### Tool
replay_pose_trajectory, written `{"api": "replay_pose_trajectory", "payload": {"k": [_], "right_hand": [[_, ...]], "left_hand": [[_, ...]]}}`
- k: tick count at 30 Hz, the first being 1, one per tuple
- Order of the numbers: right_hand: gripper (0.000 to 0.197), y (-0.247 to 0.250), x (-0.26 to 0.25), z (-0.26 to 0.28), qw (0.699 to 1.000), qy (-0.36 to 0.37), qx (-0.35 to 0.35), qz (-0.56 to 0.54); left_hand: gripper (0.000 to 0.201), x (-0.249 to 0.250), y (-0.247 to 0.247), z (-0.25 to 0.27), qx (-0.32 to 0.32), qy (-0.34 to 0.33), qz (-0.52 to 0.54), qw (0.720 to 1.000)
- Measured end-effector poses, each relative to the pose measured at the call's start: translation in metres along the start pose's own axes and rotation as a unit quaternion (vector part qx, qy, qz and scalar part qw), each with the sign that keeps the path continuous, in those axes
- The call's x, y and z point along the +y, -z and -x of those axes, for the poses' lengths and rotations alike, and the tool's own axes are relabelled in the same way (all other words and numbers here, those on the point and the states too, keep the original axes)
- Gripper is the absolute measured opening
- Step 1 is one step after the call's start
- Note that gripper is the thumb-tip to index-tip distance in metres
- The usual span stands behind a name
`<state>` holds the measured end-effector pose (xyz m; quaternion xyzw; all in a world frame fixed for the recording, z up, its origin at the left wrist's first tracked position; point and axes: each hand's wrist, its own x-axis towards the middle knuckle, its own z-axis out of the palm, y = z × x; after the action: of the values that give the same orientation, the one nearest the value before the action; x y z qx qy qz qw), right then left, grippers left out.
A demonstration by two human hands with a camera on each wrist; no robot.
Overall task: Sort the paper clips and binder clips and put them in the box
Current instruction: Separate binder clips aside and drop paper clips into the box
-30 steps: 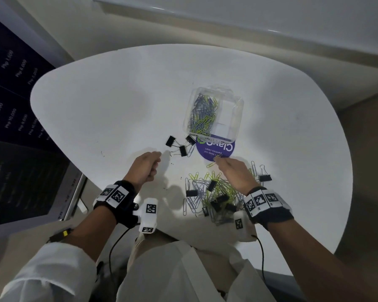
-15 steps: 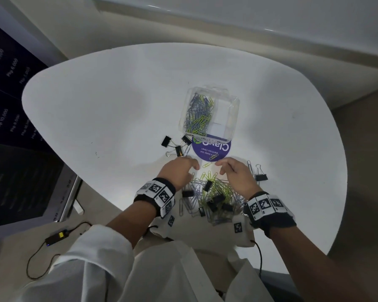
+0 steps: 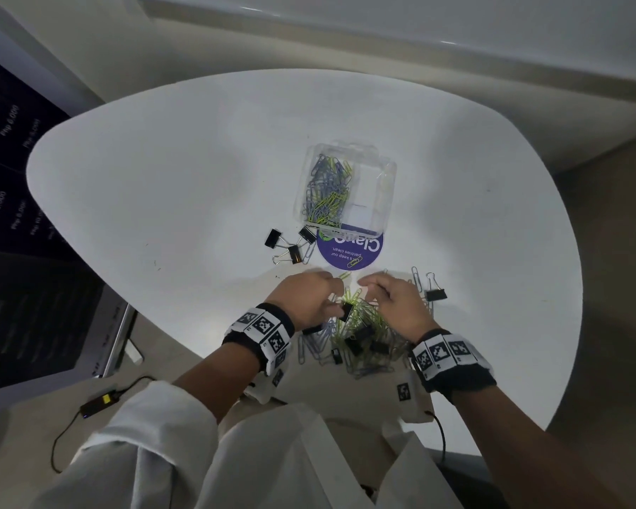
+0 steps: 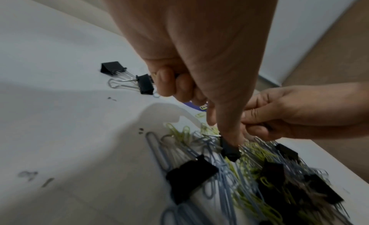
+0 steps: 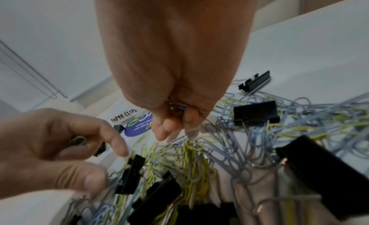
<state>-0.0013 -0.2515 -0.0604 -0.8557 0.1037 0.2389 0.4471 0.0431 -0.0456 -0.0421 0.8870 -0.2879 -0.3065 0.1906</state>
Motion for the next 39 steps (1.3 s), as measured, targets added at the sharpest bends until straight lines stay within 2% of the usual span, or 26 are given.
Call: {"api": "replay_pose_trajectory", "payload": {"k": [2,4,11,15,18,19,23,28,31,34,37,39], "right_hand": [[0.032,0.001,0.003,0.003,1.000,-0.001,-0.018,-0.008],[0.038,0.000,0.004,0.004,1.000,-0.006,-0.023,-0.012],[0.034,0.000,-0.003,0.008,0.998,-0.039,-0.023,-0.050],[0.020,-0.002,-0.010,0.011,0.998,-0.029,-0.003,-0.050],[0.007,-0.005,-0.014,0.010,1.000,-0.017,0.013,-0.021],[0.010,-0.007,-0.014,0.009,1.000,-0.016,0.012,-0.016],[0.032,-0.012,-0.011,0.009,1.000,0.004,0.007,0.024],[0.030,-0.015,-0.005,0.005,0.992,0.048,-0.023,0.117],[0.029,-0.016,-0.006,0.004,0.988,0.060,-0.017,0.138],[0.023,-0.021,-0.011,0.003,0.992,0.053,0.006,0.117],[0.032,-0.028,-0.024,0.002,0.998,0.043,0.026,0.022],[0.036,-0.031,-0.036,0.002,0.999,0.030,-0.003,-0.041]], "left_hand": [[0.040,0.006,-0.005,-0.002,-0.019,-0.004,-0.027,0.999],[0.038,0.010,-0.008,-0.004,-0.027,0.003,-0.028,0.999],[0.027,0.004,-0.010,-0.005,-0.022,0.049,0.002,0.999],[0.022,-0.010,-0.005,0.002,-0.007,0.081,0.107,0.991],[0.019,-0.023,-0.002,0.008,0.034,0.092,0.226,0.969],[0.019,-0.025,0.002,0.011,0.046,0.093,0.242,0.965],[0.029,-0.035,0.014,0.015,0.098,0.133,0.224,0.961],[0.028,-0.049,0.014,0.016,0.113,0.207,0.121,0.964],[0.026,-0.051,0.010,0.016,0.094,0.208,0.149,0.962],[0.022,-0.047,0.006,0.016,0.090,0.207,0.260,0.939],[0.018,-0.029,0.015,0.019,0.095,0.209,0.398,0.888],[0.018,-0.018,0.019,0.020,0.069,0.208,0.460,0.860]]}}
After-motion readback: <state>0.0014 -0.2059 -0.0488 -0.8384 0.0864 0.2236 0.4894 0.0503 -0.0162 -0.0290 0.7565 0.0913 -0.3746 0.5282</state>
